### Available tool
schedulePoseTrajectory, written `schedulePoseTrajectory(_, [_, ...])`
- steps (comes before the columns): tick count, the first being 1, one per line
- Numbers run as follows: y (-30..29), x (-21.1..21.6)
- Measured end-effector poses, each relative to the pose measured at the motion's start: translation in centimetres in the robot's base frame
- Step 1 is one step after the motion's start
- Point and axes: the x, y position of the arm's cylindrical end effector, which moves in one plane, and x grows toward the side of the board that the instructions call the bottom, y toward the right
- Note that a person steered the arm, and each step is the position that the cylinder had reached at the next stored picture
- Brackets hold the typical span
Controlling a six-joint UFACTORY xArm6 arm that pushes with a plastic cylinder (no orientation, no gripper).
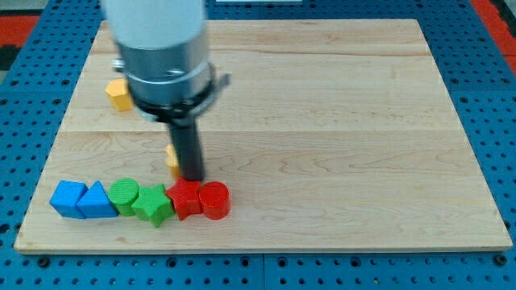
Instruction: Push yellow heart into yellow hexagon
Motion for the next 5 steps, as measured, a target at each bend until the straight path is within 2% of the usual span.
schedulePoseTrajectory(2, [-3.4,-8.4])
schedulePoseTrajectory(3, [-4.0,-9.0])
schedulePoseTrajectory(4, [-2.9,-5.4])
schedulePoseTrajectory(5, [-2.8,-3.9])
